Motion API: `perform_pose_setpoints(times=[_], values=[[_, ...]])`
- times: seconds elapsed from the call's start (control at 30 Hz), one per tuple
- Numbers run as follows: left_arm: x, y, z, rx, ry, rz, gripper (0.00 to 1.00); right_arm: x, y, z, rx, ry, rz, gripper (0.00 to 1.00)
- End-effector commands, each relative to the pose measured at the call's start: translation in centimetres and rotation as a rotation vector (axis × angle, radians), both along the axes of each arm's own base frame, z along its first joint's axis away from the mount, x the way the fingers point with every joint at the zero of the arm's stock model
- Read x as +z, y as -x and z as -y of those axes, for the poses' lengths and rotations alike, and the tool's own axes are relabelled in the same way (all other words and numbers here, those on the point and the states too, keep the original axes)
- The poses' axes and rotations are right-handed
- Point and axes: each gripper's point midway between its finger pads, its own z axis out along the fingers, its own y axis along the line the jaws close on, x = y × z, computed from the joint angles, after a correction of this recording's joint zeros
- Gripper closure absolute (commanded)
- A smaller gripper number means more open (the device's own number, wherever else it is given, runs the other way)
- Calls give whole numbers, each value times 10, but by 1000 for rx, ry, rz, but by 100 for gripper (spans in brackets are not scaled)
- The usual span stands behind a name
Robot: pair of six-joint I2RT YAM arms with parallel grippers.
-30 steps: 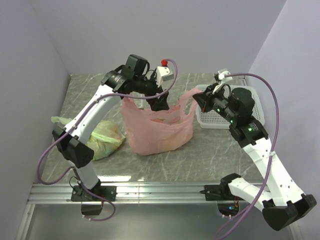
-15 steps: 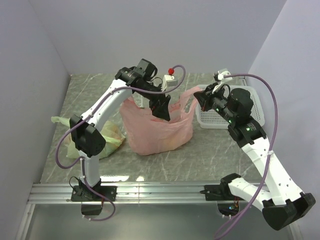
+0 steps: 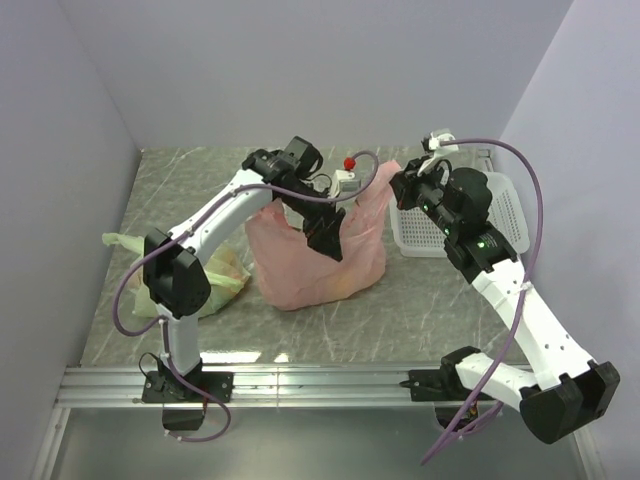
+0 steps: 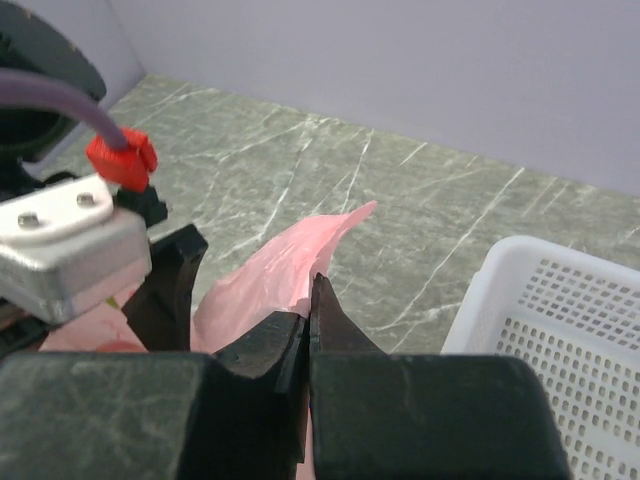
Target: Place the fake fruits into the plastic bag and tie a complex knot
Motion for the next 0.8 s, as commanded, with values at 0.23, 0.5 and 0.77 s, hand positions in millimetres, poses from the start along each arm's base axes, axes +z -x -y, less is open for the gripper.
perform_pose_setpoints(times=[0.23,0.5,0.77], values=[[3,-9,-4,55,26,106,51,32,12,-12,80,-47,55,100],[4,-2,-20,-15,88,66,99,7,47,-11,283,32,-106,25],[9,12,-25,-101,121,56,99,-26,103,2,547,213,-54,2]])
